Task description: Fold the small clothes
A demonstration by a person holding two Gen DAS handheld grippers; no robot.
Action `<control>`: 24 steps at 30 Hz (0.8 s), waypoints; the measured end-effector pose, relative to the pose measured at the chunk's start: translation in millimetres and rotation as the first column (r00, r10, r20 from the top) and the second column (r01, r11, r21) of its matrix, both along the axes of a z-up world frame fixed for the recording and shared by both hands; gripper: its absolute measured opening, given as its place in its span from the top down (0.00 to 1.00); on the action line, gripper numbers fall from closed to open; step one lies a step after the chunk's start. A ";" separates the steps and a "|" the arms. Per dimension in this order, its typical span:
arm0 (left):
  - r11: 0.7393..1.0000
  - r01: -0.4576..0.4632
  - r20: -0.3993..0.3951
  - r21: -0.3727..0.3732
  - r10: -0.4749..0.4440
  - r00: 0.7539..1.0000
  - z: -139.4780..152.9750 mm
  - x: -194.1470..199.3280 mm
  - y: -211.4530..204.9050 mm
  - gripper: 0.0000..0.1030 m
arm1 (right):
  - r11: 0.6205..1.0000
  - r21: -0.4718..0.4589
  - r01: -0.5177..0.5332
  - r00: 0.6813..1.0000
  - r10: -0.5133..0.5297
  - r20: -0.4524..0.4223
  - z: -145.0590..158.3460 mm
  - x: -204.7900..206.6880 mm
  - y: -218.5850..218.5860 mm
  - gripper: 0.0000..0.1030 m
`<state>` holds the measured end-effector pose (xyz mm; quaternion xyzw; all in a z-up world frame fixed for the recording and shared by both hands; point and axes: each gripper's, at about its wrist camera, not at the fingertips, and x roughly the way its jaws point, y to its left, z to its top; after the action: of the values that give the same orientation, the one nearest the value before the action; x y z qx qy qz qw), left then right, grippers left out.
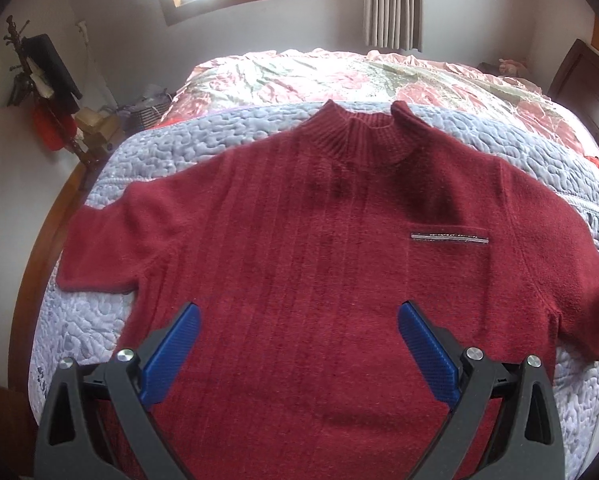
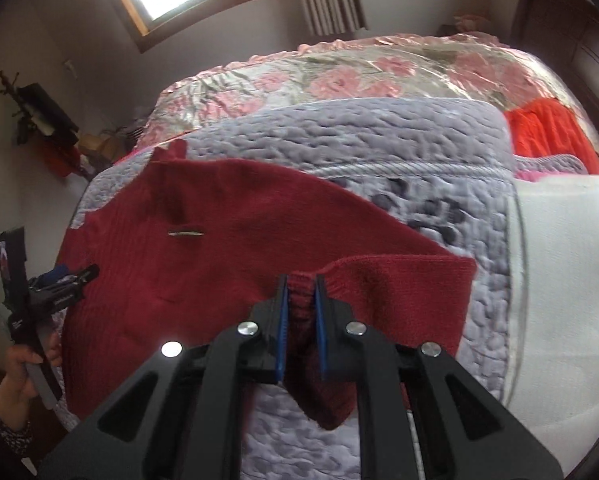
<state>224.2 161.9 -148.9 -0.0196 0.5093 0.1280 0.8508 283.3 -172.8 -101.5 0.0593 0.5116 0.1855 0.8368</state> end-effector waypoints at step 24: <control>0.961 0.071 -0.093 -0.267 -0.099 0.991 -34.5 -1.0 -11.0 0.04 | 0.999 -0.015 -0.051 0.997 0.050 -0.063 -25.6 -7.7 77.9 0.60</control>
<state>223.2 150.9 -183.4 -0.1036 0.5665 0.0235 0.8172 275.5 -95.0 -127.1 0.0452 0.5402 0.2007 0.8160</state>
